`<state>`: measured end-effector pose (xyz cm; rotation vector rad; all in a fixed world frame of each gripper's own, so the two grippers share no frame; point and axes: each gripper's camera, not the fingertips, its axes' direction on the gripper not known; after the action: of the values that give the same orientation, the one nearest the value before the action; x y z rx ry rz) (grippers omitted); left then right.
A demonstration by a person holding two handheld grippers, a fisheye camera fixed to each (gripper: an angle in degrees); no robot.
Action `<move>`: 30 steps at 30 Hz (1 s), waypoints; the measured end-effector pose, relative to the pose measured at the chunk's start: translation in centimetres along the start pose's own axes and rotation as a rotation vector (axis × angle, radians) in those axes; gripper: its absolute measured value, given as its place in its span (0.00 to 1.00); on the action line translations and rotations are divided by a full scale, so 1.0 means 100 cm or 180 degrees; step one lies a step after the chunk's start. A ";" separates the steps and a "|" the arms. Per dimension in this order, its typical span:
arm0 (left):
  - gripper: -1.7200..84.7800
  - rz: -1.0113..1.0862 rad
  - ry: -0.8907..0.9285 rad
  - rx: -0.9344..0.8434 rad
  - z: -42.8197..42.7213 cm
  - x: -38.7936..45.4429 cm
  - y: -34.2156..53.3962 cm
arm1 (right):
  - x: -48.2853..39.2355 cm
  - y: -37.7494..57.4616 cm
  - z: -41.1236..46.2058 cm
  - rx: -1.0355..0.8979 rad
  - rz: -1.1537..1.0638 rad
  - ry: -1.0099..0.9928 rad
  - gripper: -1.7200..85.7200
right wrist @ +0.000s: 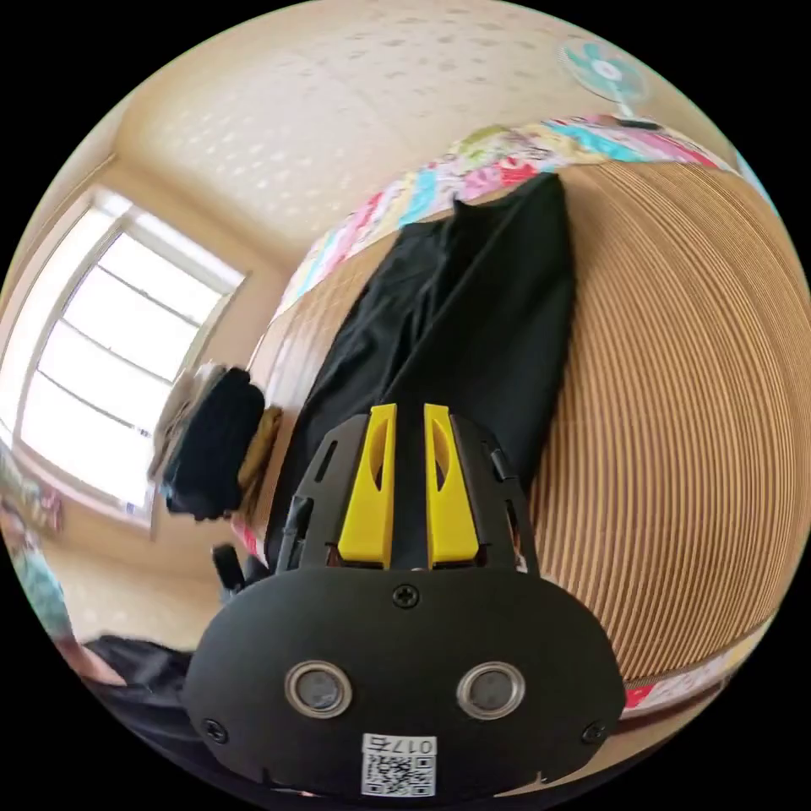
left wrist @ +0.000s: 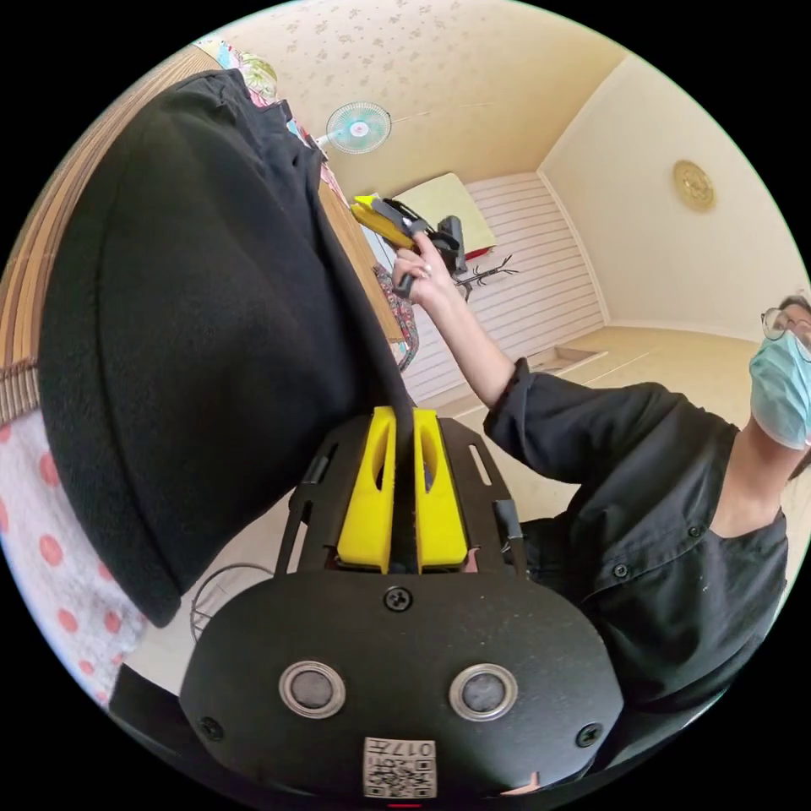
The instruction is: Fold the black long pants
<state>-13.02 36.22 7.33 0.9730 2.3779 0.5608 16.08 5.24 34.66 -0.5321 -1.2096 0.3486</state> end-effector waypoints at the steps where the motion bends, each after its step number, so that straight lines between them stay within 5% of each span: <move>1: 0.06 0.0047 -0.0068 -0.0042 0.004 0.004 0.000 | 0.006 -0.033 0.011 0.0159 0.0149 0.0104 0.11; 10: 0.01 0.0184 -0.0153 -0.0223 0.028 0.012 0.006 | -0.012 -0.207 0.135 0.0307 0.0186 0.1858 0.17; 14: 0.01 0.0136 -0.0079 -0.0207 0.031 0.009 0.010 | -0.011 -0.228 0.167 0.0120 0.0282 0.2220 0.09; 18: 0.01 0.0384 -0.0135 -0.0264 0.029 0.035 0.011 | -0.086 -0.218 0.175 0.0654 -0.0105 0.2852 0.05; 24: 0.02 0.1079 -0.0550 -0.0485 0.000 0.095 0.033 | -0.257 -0.167 0.200 0.1394 -0.1504 0.2460 0.04; 30: 0.11 0.0404 -0.0647 -0.0052 -0.053 0.052 0.047 | -0.319 -0.158 0.280 0.0525 -0.1736 0.1081 0.04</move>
<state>-16.87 42.19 12.48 1.1239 2.1409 0.5013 -21.14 -18.93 25.57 -0.0973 -0.9385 -0.1062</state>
